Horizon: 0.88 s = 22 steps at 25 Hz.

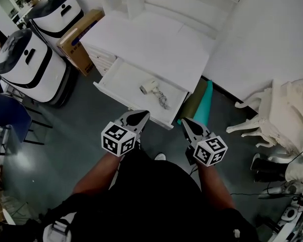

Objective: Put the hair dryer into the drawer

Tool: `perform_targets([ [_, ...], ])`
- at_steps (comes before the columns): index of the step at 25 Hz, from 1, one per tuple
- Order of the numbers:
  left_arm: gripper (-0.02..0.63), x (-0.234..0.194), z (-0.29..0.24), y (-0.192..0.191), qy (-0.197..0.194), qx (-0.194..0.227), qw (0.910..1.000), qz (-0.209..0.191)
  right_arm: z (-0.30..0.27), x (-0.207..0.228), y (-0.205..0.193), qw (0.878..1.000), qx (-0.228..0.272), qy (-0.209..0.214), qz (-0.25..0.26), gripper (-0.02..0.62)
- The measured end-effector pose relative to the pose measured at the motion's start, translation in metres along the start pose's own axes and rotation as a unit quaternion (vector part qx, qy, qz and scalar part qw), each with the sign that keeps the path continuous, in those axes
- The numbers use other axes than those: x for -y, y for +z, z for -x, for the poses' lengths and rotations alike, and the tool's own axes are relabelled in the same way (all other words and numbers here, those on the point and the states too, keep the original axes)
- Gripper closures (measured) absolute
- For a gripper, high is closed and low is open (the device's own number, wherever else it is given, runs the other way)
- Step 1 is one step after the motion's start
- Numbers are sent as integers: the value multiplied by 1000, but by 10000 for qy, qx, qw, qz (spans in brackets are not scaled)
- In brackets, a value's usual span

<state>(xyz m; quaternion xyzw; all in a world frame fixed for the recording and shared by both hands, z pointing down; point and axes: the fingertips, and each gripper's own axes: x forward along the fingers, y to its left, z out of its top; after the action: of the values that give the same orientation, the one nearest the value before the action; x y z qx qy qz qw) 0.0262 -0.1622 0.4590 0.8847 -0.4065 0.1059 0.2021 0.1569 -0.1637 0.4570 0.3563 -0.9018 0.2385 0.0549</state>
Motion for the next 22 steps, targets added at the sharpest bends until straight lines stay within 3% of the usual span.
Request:
perform_targets([
  [9,595,15,23,-21,193,-176,9996,52,12,-8,-11,9999,-57,66,-95,571],
  [14,595,10,26,-6,-59,-70,9999,83,7,-26,-1,9998,123,109,-79,571],
  [19,595,3,37,4,-236,-114,9994,-232,-9,-43,1,9996,256,4,-143,571],
  [22,595,-10,44,5,-280,-161,9992,-229,-21,-52,0,9994,289,-49,-172,571],
])
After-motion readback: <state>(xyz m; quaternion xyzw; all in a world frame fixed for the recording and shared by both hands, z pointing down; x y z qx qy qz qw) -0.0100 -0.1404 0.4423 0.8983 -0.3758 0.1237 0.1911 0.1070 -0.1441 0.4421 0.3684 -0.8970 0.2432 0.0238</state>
